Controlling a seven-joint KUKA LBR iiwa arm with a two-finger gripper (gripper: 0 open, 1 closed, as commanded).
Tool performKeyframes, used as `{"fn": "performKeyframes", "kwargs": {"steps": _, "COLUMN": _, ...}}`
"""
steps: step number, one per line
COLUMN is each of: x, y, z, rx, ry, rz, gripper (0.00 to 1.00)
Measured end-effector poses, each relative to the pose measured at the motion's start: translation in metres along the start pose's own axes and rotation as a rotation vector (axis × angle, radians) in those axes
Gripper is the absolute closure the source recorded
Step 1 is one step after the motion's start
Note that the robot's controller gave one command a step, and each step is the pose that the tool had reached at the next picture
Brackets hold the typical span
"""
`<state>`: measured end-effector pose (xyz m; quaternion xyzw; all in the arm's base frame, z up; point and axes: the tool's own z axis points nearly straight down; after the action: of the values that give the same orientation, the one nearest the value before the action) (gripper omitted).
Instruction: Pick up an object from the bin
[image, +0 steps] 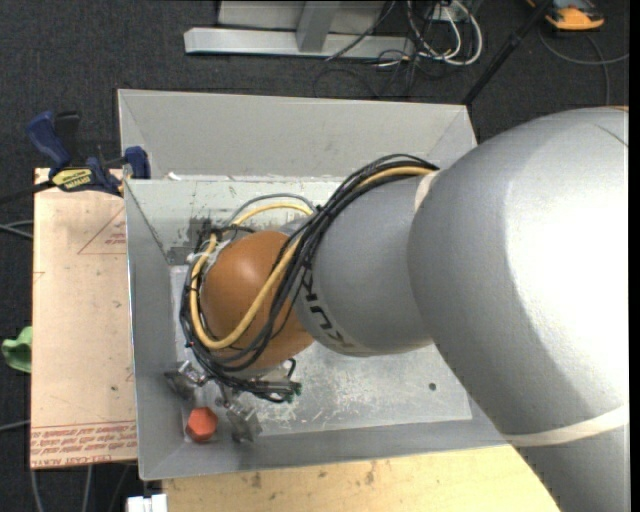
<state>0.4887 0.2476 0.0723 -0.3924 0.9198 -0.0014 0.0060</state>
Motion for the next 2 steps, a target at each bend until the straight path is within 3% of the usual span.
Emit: {"fn": "performKeyframes", "kwargs": {"steps": 2, "x": 0.0026, "y": 0.0028, "z": -0.0022, "rx": -0.005, "ry": 0.013, "rz": -0.286, "gripper": 0.00}}
